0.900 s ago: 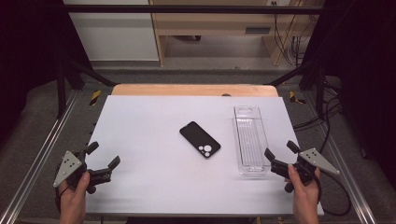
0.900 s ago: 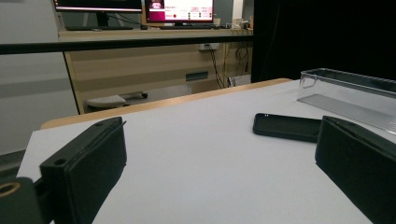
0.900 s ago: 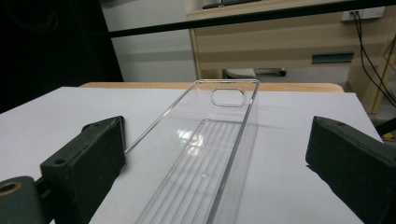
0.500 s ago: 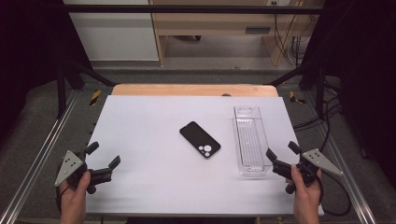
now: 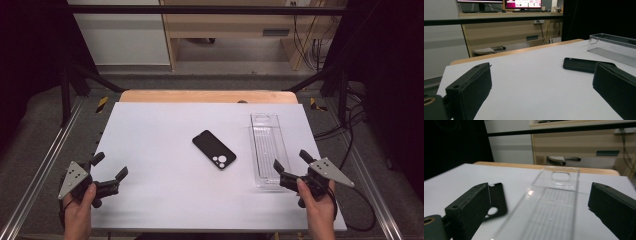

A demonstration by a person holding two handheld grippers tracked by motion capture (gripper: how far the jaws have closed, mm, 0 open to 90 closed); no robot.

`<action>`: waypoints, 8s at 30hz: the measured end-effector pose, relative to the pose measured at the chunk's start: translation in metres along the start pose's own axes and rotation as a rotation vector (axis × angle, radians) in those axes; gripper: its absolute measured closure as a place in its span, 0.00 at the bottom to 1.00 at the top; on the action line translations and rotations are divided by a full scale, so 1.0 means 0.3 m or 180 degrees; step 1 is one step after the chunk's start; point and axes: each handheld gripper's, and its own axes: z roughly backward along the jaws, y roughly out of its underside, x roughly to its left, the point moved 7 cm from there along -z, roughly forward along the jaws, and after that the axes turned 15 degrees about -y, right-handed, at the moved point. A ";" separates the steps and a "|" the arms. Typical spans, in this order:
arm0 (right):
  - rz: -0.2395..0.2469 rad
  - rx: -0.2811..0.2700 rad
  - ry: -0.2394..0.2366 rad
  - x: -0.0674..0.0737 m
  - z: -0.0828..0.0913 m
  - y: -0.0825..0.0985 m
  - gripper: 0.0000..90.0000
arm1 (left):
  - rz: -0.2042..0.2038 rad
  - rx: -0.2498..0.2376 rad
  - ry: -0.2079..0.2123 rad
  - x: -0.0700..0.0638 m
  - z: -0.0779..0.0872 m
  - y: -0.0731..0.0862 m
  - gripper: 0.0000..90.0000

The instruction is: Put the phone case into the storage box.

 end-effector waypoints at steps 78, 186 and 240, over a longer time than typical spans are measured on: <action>0.0001 0.2292 -0.0753 0.390 -0.403 0.340 1.00 | -0.0122 0.0080 0.0050 -0.003 -0.011 0.017 0.03; 0.0515 0.1807 -0.0870 0.417 -0.325 0.305 0.14 | -0.0112 0.0062 0.0014 -0.004 -0.005 0.011 0.03; 0.0114 0.2017 -0.0532 0.349 -0.362 0.373 0.12 | -0.0214 0.0100 0.0093 -0.030 -0.008 0.016 0.03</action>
